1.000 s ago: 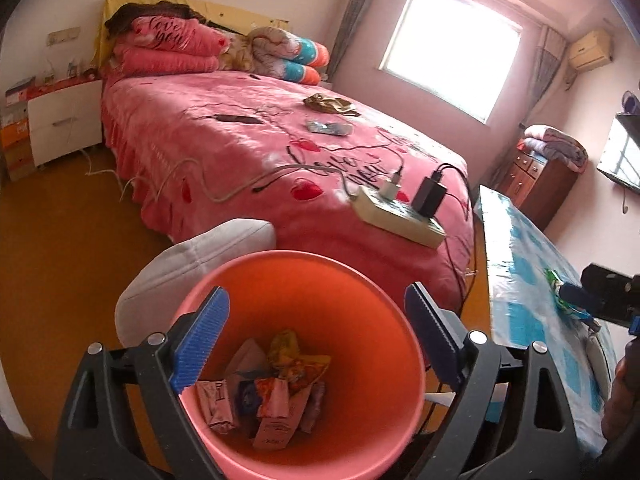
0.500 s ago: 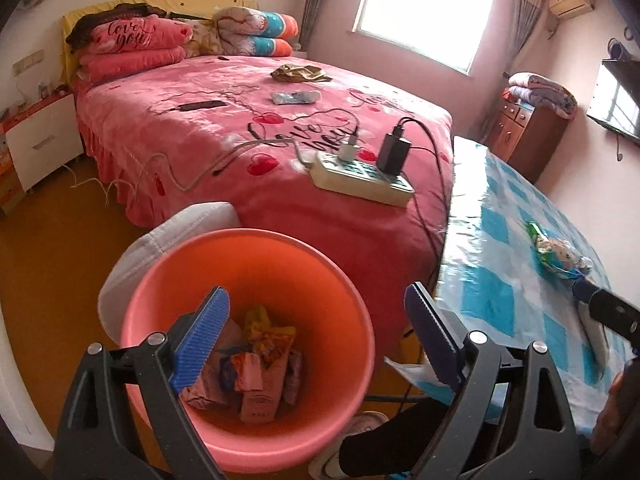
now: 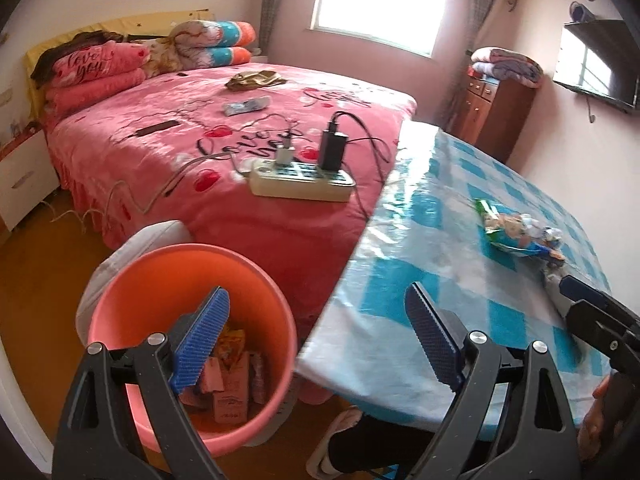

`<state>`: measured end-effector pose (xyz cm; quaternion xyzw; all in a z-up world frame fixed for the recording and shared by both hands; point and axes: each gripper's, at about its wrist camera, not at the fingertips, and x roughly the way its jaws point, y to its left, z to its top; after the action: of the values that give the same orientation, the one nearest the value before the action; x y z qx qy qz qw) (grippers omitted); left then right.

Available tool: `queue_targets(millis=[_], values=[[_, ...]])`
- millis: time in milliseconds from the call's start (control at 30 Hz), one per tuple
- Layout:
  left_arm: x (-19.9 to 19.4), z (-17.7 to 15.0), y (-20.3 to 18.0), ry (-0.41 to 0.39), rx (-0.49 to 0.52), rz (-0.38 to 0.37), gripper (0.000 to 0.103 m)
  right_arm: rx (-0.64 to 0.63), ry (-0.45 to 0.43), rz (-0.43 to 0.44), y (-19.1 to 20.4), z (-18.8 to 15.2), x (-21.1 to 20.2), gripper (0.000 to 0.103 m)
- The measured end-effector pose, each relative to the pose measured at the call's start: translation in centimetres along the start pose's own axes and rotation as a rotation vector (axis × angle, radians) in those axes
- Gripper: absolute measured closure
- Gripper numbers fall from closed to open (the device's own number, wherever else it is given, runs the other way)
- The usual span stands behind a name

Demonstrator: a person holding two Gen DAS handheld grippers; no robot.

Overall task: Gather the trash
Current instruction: 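Move both tools back over the remaining trash on the table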

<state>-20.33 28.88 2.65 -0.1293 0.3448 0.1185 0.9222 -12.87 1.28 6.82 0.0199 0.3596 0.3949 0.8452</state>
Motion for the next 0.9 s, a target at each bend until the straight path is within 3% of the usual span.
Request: queue_targets(millis=[900], values=[[0.1,0.3,-10.5,0.065,0.132,-0.087,0.013,0.122,-0.088,-0.046,-7.1,-0.5,-4.9,0.007]])
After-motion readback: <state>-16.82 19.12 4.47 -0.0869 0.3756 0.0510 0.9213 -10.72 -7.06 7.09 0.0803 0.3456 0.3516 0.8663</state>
